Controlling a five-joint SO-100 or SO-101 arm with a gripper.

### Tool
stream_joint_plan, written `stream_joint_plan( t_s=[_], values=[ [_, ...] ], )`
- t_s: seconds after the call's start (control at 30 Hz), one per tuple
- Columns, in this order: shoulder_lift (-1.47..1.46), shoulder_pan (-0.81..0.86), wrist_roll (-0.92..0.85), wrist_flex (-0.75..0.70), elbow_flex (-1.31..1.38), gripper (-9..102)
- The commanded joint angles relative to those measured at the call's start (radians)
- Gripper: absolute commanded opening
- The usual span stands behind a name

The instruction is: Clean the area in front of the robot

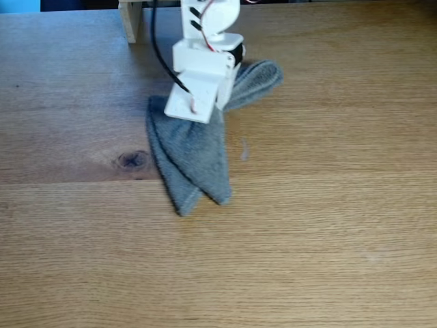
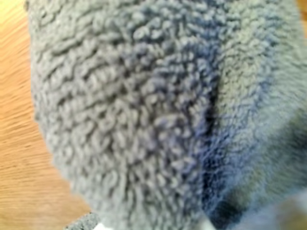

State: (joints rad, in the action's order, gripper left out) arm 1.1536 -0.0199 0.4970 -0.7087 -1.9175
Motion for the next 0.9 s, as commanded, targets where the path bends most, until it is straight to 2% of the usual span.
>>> stream_joint_plan(
  t_s=[0.0,0.23,0.53,0.87],
  values=[
    [-0.031,-0.044,0.012,0.083,0.015,0],
    [-0.175,-0.081,0.115,0.247,0.017,0],
    [-0.183,-0.227,0.216,0.310,0.029,0],
    [-0.146,-0.416,0.146,0.485,0.031,0]
  ],
)
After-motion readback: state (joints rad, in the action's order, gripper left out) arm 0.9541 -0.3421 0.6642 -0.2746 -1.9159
